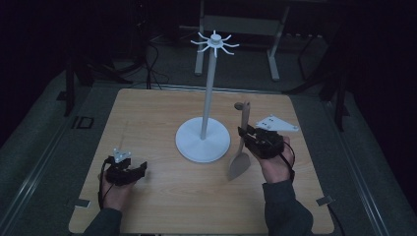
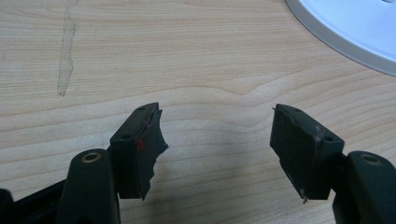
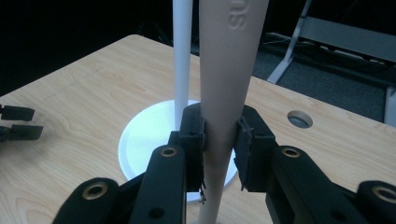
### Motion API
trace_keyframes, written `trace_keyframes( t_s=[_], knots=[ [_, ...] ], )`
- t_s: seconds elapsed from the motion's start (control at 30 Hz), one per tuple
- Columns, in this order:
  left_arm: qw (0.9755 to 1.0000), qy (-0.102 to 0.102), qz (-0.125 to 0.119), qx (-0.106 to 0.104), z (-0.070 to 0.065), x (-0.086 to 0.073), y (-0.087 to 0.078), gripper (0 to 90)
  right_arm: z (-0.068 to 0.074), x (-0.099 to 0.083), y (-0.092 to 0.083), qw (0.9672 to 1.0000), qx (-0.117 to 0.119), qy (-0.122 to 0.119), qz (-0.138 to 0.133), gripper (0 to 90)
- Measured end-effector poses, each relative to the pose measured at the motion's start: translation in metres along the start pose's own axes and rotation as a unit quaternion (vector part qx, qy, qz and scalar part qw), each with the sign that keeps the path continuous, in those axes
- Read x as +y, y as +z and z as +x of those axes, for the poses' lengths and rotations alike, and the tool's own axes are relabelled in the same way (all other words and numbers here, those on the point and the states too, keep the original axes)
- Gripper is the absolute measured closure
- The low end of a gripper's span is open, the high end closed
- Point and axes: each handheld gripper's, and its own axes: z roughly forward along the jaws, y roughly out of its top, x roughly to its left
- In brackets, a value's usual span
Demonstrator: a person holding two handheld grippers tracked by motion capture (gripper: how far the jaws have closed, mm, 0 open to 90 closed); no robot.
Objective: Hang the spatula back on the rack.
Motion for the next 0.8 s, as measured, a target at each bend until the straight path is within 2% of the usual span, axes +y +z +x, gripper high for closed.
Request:
trace_keyframes(
  t_s=[0.3,0.8],
  knots=[
    [1.0,-0.002,-0.002,0.0,0.0,0.0,0.0,34.3,-0.002,0.004,0.001,0.9999,0.005,0.013,-0.01,74.3],
    [1.0,0.0,-0.001,0.0,-0.001,0.0,0.001,34.2,-0.002,0.013,0.001,0.9995,0.01,0.017,-0.026,74.3]
  ],
)
